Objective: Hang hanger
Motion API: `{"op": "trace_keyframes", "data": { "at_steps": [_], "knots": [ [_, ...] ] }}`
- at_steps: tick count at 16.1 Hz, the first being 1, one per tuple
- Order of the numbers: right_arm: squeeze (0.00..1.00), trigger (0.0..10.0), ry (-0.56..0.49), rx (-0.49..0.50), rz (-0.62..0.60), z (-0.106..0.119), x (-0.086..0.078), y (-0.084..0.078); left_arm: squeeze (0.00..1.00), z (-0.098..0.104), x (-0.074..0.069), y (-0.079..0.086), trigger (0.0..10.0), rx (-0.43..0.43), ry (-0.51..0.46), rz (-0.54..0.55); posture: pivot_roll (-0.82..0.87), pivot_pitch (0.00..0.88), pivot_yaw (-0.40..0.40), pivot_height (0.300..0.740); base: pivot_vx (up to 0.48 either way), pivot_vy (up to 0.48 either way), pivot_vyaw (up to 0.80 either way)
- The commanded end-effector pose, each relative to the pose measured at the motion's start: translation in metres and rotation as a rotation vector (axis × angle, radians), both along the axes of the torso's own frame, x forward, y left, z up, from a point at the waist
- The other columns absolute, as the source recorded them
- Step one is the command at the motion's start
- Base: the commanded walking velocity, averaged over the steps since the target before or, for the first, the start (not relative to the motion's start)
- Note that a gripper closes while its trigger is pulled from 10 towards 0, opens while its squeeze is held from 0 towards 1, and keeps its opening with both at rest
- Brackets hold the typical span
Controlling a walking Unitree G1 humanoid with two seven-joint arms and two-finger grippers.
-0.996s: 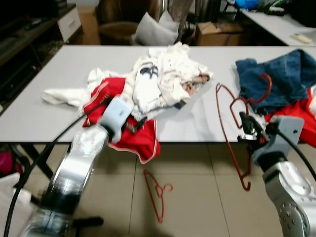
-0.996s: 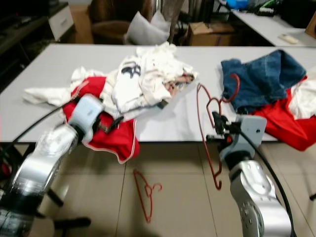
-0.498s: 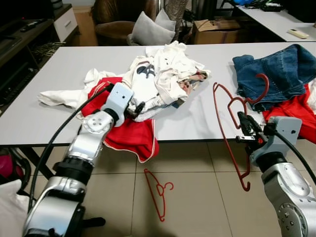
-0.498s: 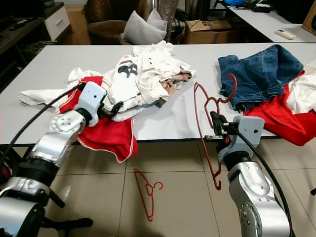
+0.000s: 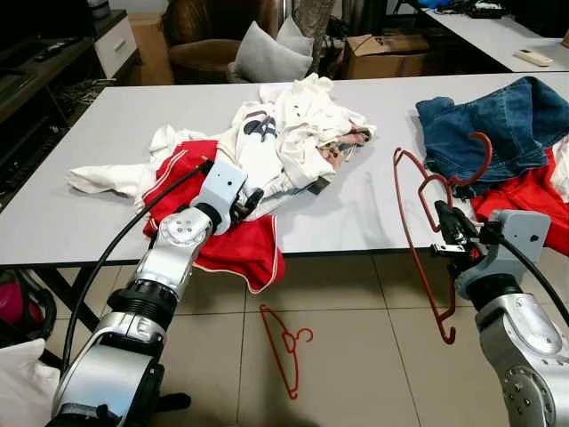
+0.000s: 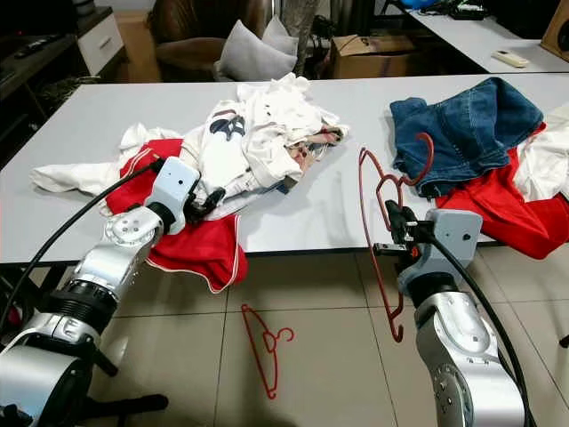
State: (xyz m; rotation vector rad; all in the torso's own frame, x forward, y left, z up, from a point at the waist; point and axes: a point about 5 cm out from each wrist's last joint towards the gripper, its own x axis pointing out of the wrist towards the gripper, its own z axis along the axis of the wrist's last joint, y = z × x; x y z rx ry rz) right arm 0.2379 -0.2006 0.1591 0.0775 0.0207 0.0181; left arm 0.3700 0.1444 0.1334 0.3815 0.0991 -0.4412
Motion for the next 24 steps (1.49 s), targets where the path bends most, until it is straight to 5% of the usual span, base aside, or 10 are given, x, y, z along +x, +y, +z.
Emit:
{"op": "trace_keyframes", "data": {
  "at_steps": [1, 19, 22, 24],
  "knots": [
    [0.00, 10.0, -0.034, -0.004, 0.002, 0.006, -0.001, 0.001, 0.00, 0.003, 0.003, 0.001, 0.0, 0.021, -0.011, 0.009, -0.18, 0.000, 0.071, 0.740, 0.000, 0.000, 0.00],
    [0.00, 10.0, -0.048, 0.000, 0.101, 0.008, 0.002, 0.008, 0.00, 0.020, 0.005, -0.005, 0.0, -0.038, -0.069, -0.076, -0.17, 0.000, 0.055, 0.740, 0.000, 0.000, 0.00],
    [0.00, 10.0, -0.104, 0.133, 0.301, 0.016, -0.005, 0.019, 0.00, 0.034, 0.004, -0.009, 0.0, -0.132, -0.069, -0.124, -0.17, 0.000, 0.058, 0.740, 0.000, 0.000, 0.00],
    [0.00, 10.0, -0.087, 0.138, 0.428, 0.016, -0.009, 0.021, 0.00, 0.058, 0.005, -0.014, 0.0, -0.212, -0.096, -0.171, -0.17, 0.000, 0.055, 0.740, 0.000, 0.000, 0.00]
  ]
}}
